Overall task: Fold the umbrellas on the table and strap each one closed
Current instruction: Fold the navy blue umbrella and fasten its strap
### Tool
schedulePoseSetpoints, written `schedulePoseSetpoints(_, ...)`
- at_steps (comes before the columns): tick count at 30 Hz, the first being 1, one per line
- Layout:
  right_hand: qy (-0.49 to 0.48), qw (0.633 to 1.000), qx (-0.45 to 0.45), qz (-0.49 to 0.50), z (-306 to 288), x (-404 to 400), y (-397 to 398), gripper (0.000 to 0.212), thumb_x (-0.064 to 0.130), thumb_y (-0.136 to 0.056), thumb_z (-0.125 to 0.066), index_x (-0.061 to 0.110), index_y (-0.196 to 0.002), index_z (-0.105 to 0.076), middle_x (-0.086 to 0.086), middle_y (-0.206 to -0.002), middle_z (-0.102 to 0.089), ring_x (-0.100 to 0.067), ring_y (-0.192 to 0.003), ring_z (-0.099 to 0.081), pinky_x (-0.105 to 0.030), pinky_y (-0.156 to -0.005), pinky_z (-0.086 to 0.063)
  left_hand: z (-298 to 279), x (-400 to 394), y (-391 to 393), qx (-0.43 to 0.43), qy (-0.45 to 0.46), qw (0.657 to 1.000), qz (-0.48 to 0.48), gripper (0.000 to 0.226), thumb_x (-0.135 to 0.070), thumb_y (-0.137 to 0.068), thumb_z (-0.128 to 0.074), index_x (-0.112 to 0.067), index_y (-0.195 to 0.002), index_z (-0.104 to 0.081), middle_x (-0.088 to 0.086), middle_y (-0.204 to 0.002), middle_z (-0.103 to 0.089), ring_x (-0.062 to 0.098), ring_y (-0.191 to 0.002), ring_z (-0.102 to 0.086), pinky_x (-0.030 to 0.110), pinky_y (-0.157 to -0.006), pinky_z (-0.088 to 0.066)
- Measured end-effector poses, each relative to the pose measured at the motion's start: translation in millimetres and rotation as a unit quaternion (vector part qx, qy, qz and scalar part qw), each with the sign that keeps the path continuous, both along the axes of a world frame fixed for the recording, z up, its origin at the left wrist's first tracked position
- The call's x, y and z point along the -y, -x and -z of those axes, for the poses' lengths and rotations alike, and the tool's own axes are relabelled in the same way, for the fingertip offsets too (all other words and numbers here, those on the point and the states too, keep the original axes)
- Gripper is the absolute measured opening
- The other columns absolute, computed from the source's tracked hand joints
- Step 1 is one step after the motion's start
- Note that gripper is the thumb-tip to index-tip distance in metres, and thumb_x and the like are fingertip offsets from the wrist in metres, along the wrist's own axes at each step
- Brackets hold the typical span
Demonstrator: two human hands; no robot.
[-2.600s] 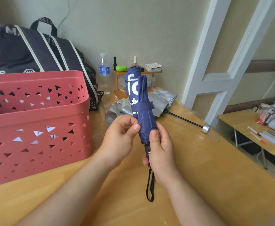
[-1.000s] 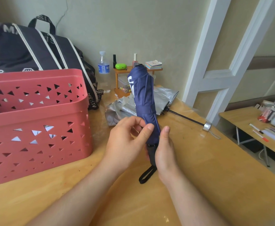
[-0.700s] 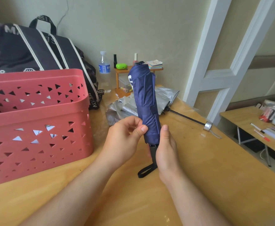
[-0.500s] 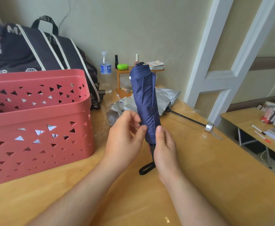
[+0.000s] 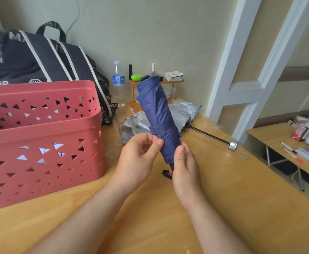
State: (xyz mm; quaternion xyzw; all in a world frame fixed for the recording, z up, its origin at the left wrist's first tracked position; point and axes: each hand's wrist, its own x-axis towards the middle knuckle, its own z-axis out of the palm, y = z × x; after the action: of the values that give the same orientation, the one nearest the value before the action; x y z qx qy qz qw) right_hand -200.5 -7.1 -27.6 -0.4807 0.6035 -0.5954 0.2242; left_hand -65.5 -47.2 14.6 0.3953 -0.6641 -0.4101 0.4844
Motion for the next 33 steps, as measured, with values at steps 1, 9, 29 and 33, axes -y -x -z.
schedulePoseSetpoints(1,-0.008,1.0,-0.015,0.004,-0.7,0.4,1.2,0.057,0.081,-0.093,-0.029,0.043,-0.123,-0.059,0.015,-0.111,-0.069,-0.012,-0.099,-0.065,-0.054,-0.086,-0.056,-0.4,0.7,-1.6,-0.008,-0.01,1.0,0.027,0.018,-0.033,-0.1,-0.068,-0.02,-0.088,-0.068,0.004,-0.096,-0.076,0.011,-0.084,-0.067,0.033,-0.081,-0.051)
schedulePoseSetpoints(9,-0.011,0.974,-0.189,0.122,-6.2,-6.3,9.0,0.065,0.085,-0.08,-0.042,0.04,-0.123,-0.058,0.017,-0.106,-0.045,-0.018,-0.087,-0.059,-0.042,-0.072,-0.052,-38.5,5.5,-18.4,-0.065,-0.024,0.993,-0.091,0.037,-0.035,-0.078,-0.078,-0.026,-0.092,-0.044,-0.015,-0.078,-0.066,0.015,-0.073,-0.06,0.036,-0.074,-0.051)
schedulePoseSetpoints(29,0.008,0.981,-0.154,0.116,-4.2,-3.3,21.0,0.051,0.078,-0.085,-0.041,0.037,-0.106,-0.065,0.016,-0.102,-0.057,-0.004,-0.089,-0.056,-0.041,-0.077,-0.053,-51.7,2.5,-21.5,-0.179,-0.048,0.982,-0.044,0.022,-0.029,-0.111,-0.048,-0.017,-0.096,-0.059,-0.007,-0.097,-0.07,0.014,-0.094,-0.073,0.041,-0.094,-0.053)
schedulePoseSetpoints(33,0.026,0.98,-0.156,0.118,-2.1,-3.9,19.7,0.052,0.077,-0.084,-0.046,0.035,-0.109,-0.066,0.015,-0.1,-0.054,-0.005,-0.088,-0.055,-0.04,-0.072,-0.052,-47.0,-1.3,-17.6,-0.125,0.008,0.99,-0.068,0.027,-0.056,-0.096,-0.059,-0.03,-0.096,-0.066,-0.01,-0.098,-0.073,0.02,-0.097,-0.071,0.052,-0.098,-0.056)
